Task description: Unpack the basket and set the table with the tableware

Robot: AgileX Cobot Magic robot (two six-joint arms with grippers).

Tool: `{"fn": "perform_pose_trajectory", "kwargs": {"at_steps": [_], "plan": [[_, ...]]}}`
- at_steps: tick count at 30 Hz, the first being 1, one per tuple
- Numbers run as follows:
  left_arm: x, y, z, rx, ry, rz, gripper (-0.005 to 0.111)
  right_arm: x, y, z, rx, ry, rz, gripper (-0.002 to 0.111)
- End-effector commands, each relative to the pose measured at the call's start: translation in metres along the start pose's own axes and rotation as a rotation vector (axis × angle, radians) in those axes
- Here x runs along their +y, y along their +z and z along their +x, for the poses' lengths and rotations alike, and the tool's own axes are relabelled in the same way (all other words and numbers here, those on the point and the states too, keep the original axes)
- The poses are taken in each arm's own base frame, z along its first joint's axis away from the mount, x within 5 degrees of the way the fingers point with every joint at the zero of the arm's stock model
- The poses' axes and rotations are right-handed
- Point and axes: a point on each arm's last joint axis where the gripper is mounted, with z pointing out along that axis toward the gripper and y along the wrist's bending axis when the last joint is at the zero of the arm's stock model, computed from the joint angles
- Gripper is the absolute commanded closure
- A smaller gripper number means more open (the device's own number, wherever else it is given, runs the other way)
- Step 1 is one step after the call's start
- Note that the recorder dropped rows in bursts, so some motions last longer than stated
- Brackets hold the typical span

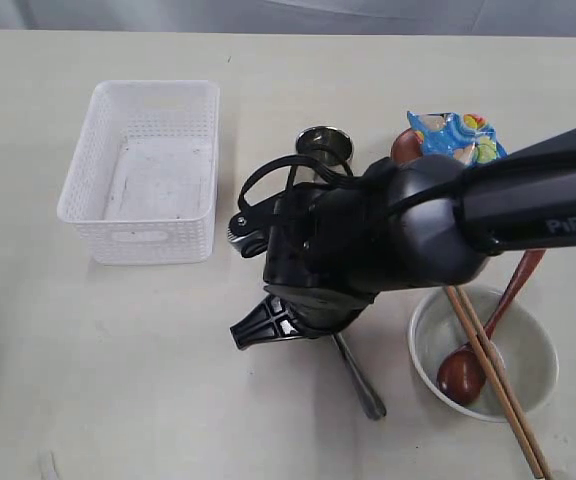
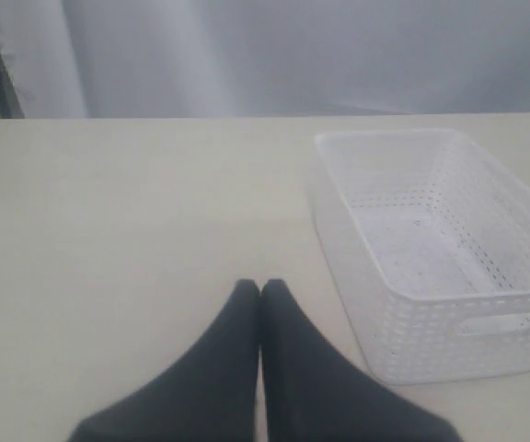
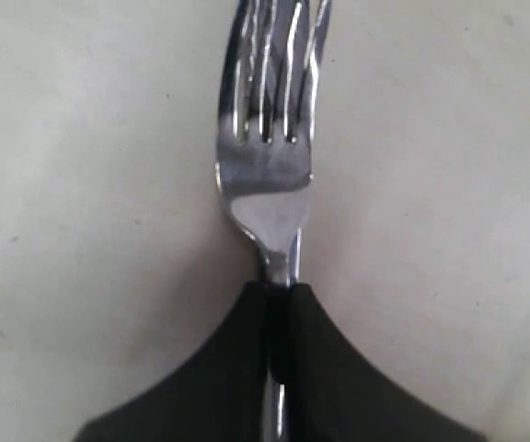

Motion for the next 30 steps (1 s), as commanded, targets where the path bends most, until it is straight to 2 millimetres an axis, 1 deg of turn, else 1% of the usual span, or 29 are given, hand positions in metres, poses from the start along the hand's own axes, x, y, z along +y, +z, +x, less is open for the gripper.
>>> {"fn": "perform_pose_trajectory", "kwargs": {"at_steps": [1, 9, 10, 12, 13, 16, 17, 18, 19, 23, 30], "plan": [[0.000, 0.000, 0.000, -0.006, 0.007, 0.006, 0.107, 0.010, 0.012, 0.005, 0.029, 0.082, -0.081, 0.109], [0.000, 0.000, 0.000, -0.006, 0.007, 0.006, 0.107, 0.010, 0.012, 0.006, 0.032, 0.083, -0.078, 0.108], [0.000, 0.000, 0.000, -0.006, 0.007, 0.006, 0.107, 0.009, 0.012, 0.006, 0.036, 0.083, -0.072, 0.106], [0.000, 0.000, 0.000, -0.006, 0.007, 0.006, 0.107, 0.008, 0.012, 0.006, 0.038, 0.075, -0.061, 0.097], [0.000, 0.000, 0.000, -0.006, 0.007, 0.006, 0.107, 0.007, 0.012, 0.007, 0.043, 0.073, -0.052, 0.088], [0.000, 0.000, 0.000, -0.006, 0.007, 0.006, 0.107, 0.005, 0.012, 0.008, 0.056, 0.054, -0.026, 0.067], [0.000, 0.000, 0.000, -0.006, 0.007, 0.006, 0.107, 0.004, 0.012, 0.008, 0.060, 0.049, -0.019, 0.061], [0.000, 0.000, 0.000, -0.006, 0.007, 0.006, 0.107, 0.004, 0.012, 0.009, 0.064, 0.047, -0.015, 0.058], [0.000, 0.000, 0.000, -0.006, 0.007, 0.006, 0.107, 0.003, 0.011, 0.009, 0.065, 0.035, -0.012, 0.056], [0.000, 0.000, 0.000, -0.006, 0.007, 0.006, 0.107, 0.003, 0.003, 0.007, 0.042, -0.002, -0.029, 0.056], [0.000, 0.000, 0.000, -0.006, 0.007, 0.006, 0.107, -0.004, -0.017, 0.006, 0.031, -0.038, -0.044, 0.056]]}}
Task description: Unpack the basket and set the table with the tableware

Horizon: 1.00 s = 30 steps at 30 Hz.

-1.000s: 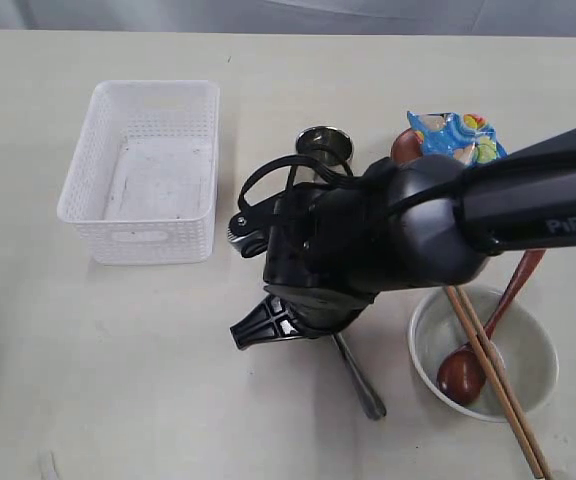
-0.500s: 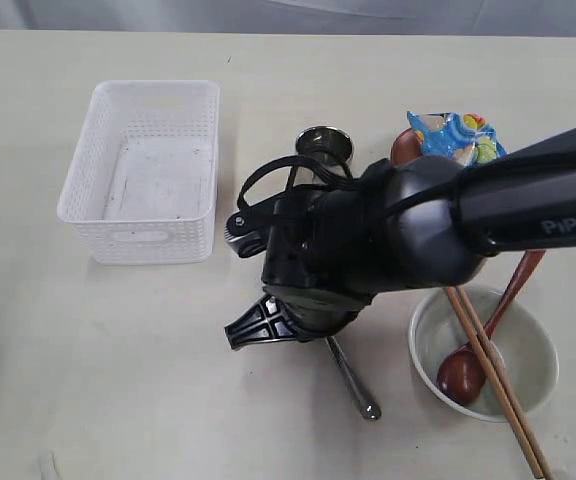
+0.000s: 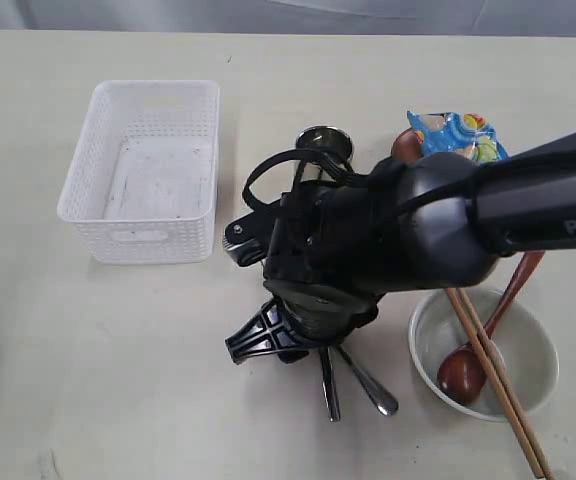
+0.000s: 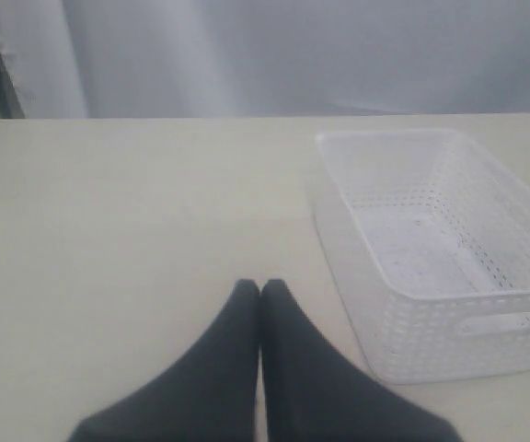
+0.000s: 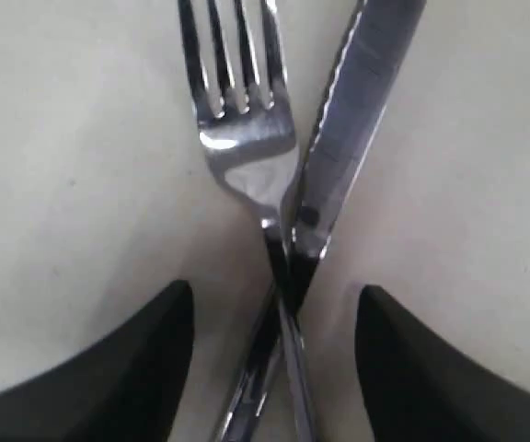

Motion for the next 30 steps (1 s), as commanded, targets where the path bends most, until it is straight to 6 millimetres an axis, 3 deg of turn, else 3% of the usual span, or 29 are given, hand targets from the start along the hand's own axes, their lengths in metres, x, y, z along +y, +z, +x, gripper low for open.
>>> {"fn": "perform_pose_trajectory", "kwargs": {"at_steps": [1, 11, 13, 19, 30], "plan": [[0.000, 0.000, 0.000, -0.006, 0.007, 0.006, 0.107, -0.004, -0.012, 0.003, 0.005, -0.016, -0.004, 0.056], [0.000, 0.000, 0.000, -0.006, 0.007, 0.006, 0.107, -0.014, -0.061, -0.003, -0.141, -0.003, -0.092, 0.059], [0.000, 0.000, 0.000, -0.006, 0.007, 0.006, 0.107, -0.019, -0.076, -0.003, -0.177, 0.003, -0.110, 0.067], [0.000, 0.000, 0.000, -0.006, 0.007, 0.006, 0.107, -0.032, -0.120, 0.001, -0.309, -0.006, -0.179, 0.108], [0.000, 0.000, 0.000, -0.006, 0.007, 0.006, 0.107, -0.027, -0.201, 0.040, -0.591, -0.151, -0.307, 0.109]]}}
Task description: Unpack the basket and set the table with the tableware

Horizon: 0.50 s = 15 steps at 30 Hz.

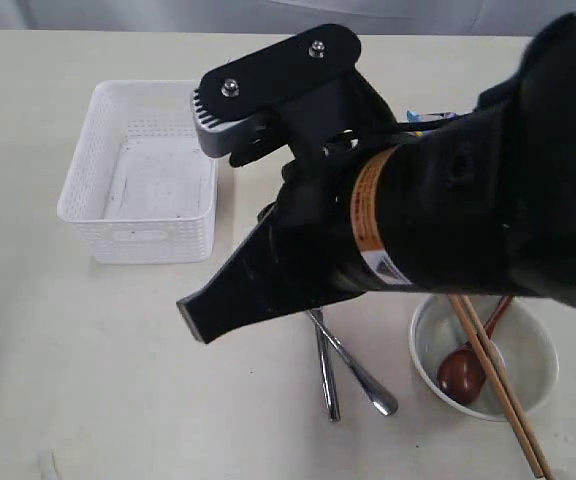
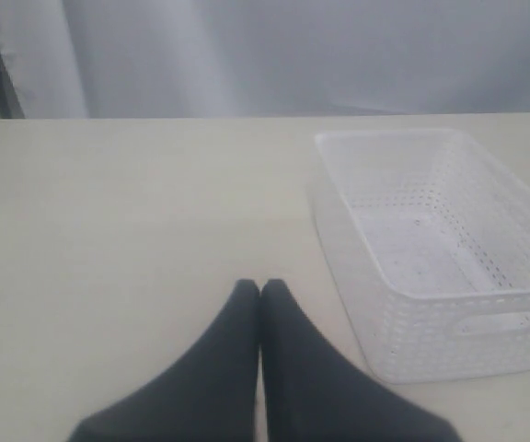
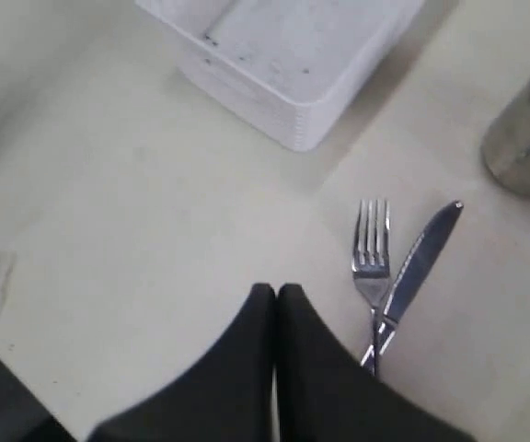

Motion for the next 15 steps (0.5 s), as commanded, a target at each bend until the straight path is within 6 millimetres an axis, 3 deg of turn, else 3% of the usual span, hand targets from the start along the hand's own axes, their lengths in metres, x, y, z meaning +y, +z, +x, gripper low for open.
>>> {"fn": "perform_pose_trajectory", "kwargs": {"at_steps": [1, 9, 15], "plan": [[0.000, 0.000, 0.000, -0.006, 0.007, 0.006, 0.107, 0.006, -0.034, -0.001, -0.138, -0.068, -0.022, 0.109], [0.000, 0.000, 0.000, -0.006, 0.007, 0.006, 0.107, -0.013, -0.098, 0.007, -0.324, -0.128, 0.004, 0.109], [0.000, 0.000, 0.000, -0.006, 0.007, 0.006, 0.107, -0.041, -0.124, 0.040, -0.470, -0.157, -0.074, 0.109]]}}
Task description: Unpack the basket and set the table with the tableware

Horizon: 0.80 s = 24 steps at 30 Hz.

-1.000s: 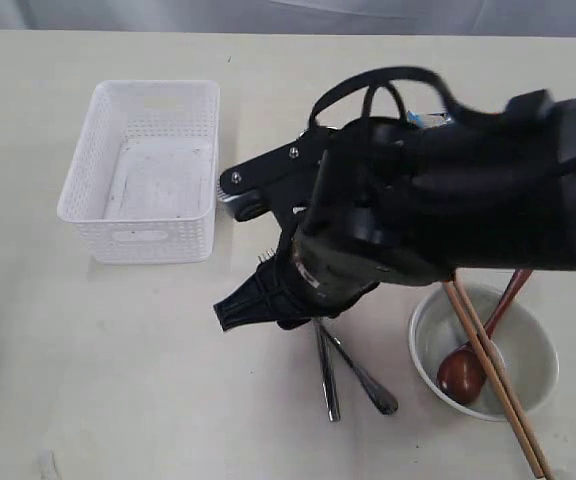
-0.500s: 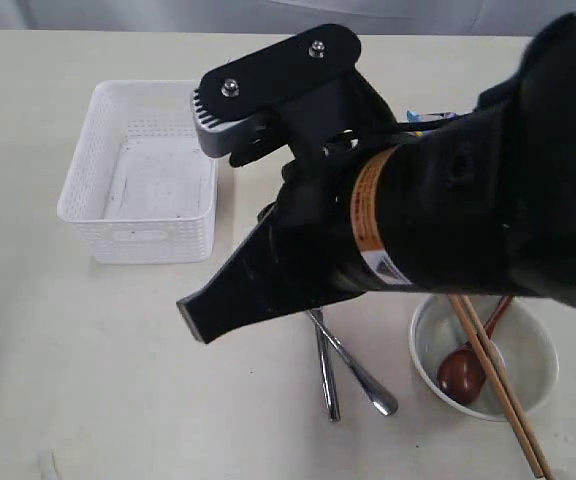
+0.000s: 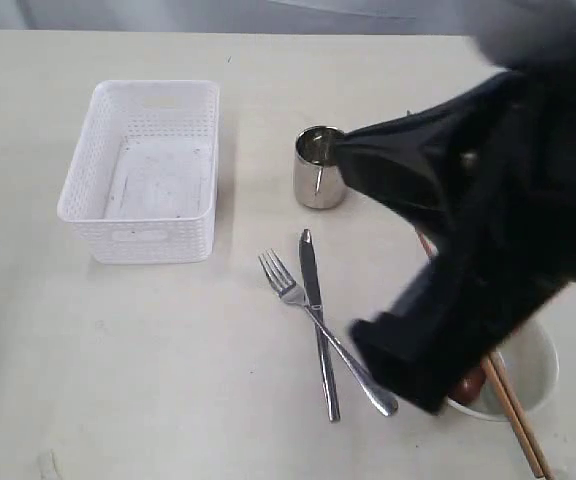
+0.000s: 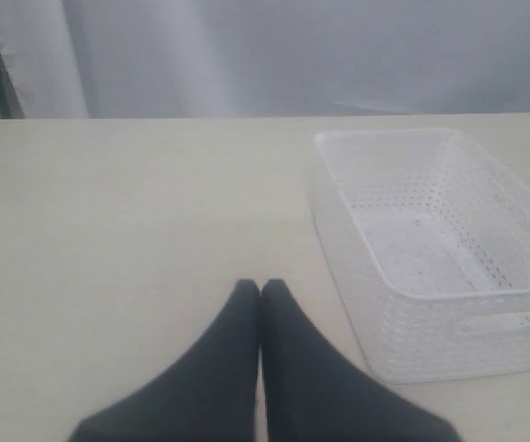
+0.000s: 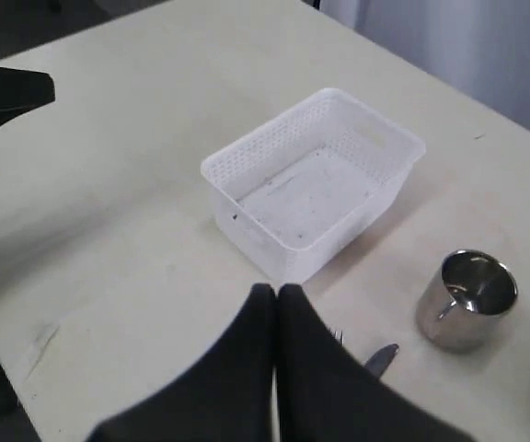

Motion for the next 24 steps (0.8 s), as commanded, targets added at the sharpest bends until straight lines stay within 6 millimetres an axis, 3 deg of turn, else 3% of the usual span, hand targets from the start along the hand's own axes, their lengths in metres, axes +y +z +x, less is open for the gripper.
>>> {"fn": "perform_pose_trajectory", "kwargs": {"at_steps": [1, 9, 13, 19, 21, 24], "plan": [[0.000, 0.000, 0.000, -0.006, 0.007, 0.006, 0.107, -0.021, -0.024, 0.019, -0.100, -0.010, -0.021, 0.109], [0.000, 0.000, 0.000, -0.006, 0.007, 0.006, 0.107, -0.052, -0.055, 0.062, -0.171, 0.108, -0.109, 0.109], [0.000, 0.000, 0.000, -0.006, 0.007, 0.006, 0.107, -0.040, -0.041, 0.077, 0.020, 0.015, -0.126, 0.109], [0.000, 0.000, 0.000, -0.006, 0.007, 0.006, 0.107, -0.022, -0.008, 0.084, 0.233, -0.118, 0.000, 0.107], [0.000, 0.000, 0.000, -0.006, 0.007, 0.006, 0.107, -0.019, 0.003, 0.087, 0.290, -0.124, 0.054, 0.099], [0.000, 0.000, 0.000, -0.006, 0.007, 0.006, 0.107, -0.020, 0.020, 0.091, 0.374, -0.139, 0.180, 0.070]]}}
